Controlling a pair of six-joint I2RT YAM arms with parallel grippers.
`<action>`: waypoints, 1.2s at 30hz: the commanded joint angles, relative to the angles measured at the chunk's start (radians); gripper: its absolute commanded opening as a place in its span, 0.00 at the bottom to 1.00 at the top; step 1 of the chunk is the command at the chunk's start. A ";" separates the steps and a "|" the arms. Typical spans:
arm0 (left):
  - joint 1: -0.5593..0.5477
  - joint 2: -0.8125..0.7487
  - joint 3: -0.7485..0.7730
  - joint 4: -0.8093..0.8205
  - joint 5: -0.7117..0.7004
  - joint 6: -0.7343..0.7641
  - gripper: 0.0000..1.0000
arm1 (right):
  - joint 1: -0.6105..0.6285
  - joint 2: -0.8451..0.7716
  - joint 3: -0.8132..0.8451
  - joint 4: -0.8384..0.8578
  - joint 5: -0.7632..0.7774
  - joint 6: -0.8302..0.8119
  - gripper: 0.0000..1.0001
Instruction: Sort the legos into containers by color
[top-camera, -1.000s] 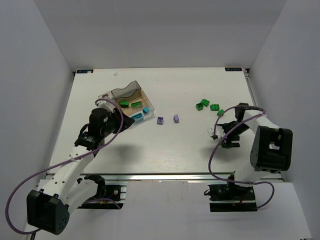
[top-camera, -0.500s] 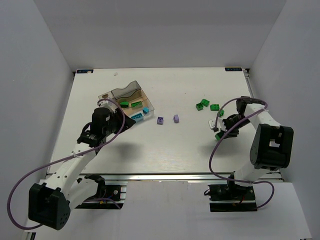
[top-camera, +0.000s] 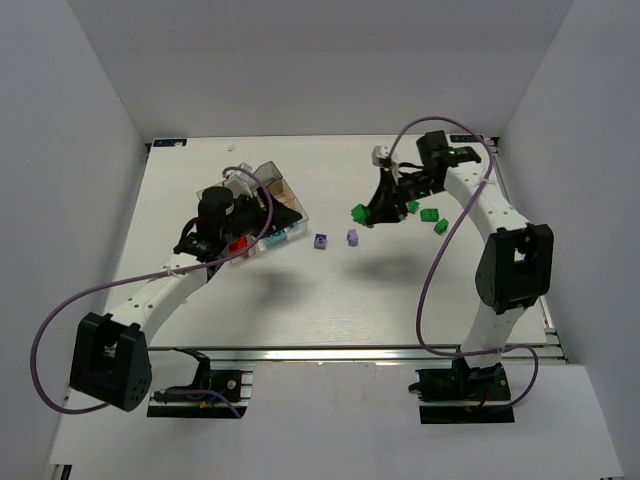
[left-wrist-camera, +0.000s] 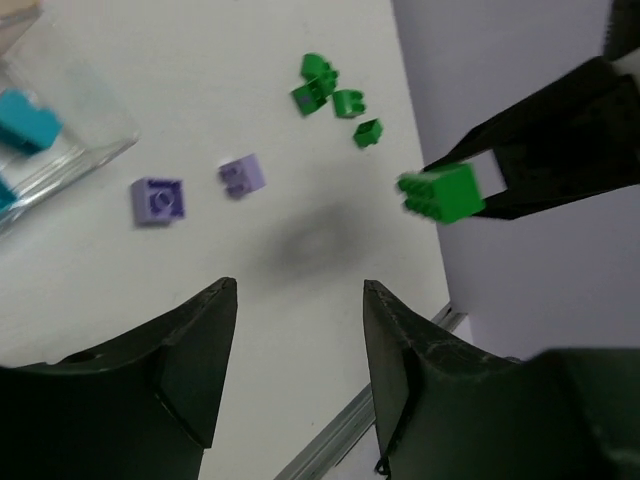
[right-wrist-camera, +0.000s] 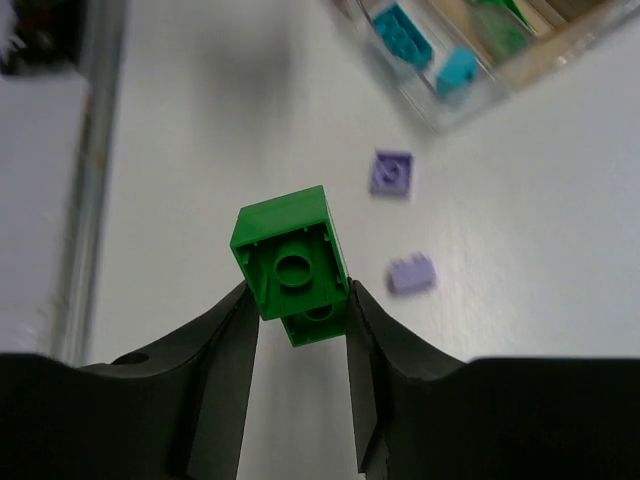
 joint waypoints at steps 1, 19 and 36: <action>-0.022 0.032 0.110 0.118 0.058 0.015 0.63 | 0.094 -0.005 -0.008 0.273 -0.207 0.562 0.00; -0.058 -0.049 0.090 0.280 0.017 0.050 0.75 | 0.180 -0.001 -0.236 1.725 -0.270 2.069 0.00; -0.058 0.013 0.063 0.463 0.063 -0.014 0.81 | 0.191 -0.019 -0.210 1.739 -0.250 2.134 0.00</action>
